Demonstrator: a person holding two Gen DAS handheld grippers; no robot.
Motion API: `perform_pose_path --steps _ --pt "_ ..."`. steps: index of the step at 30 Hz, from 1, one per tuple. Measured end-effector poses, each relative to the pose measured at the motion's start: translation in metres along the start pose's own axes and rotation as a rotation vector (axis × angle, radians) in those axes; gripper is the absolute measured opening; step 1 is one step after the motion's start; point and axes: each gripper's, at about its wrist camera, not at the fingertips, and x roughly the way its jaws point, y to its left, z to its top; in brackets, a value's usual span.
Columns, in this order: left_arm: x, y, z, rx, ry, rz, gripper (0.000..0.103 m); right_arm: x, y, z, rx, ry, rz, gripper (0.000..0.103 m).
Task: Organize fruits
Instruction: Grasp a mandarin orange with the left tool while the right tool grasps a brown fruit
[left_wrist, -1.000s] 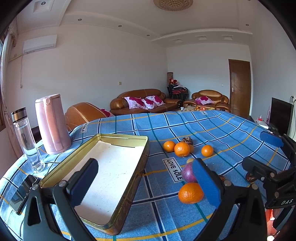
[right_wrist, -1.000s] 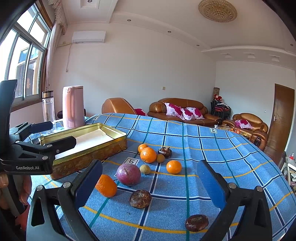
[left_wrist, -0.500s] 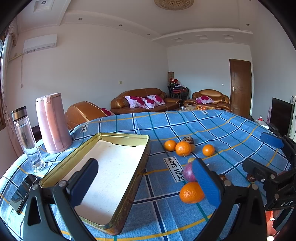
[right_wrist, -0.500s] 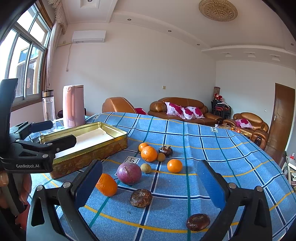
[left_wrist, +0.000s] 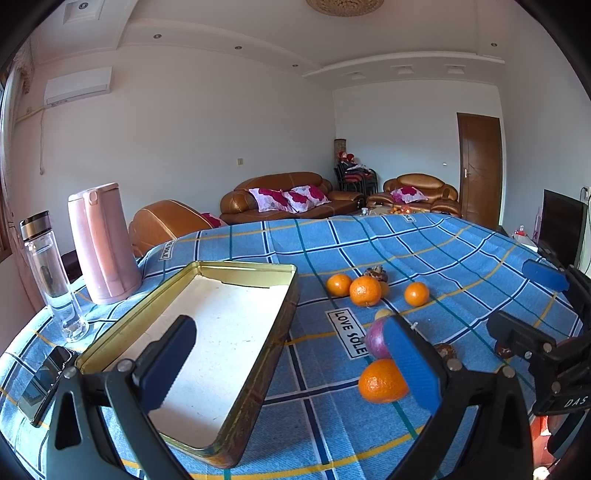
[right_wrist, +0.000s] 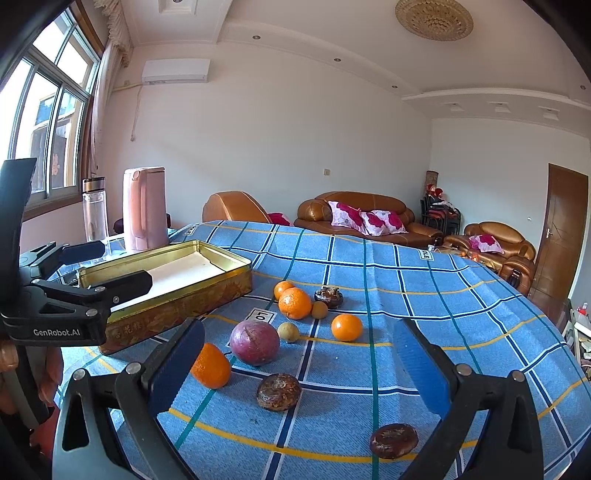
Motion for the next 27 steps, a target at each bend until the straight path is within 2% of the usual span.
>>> perform_pose_path --steps 16,27 --pt "0.016 -0.017 -0.008 0.024 0.051 -0.021 0.103 0.003 -0.017 -0.017 0.019 0.032 -0.036 0.102" --pt "0.038 -0.04 -0.024 0.054 0.129 -0.104 0.103 0.005 -0.052 -0.042 0.059 0.075 -0.097 0.102"
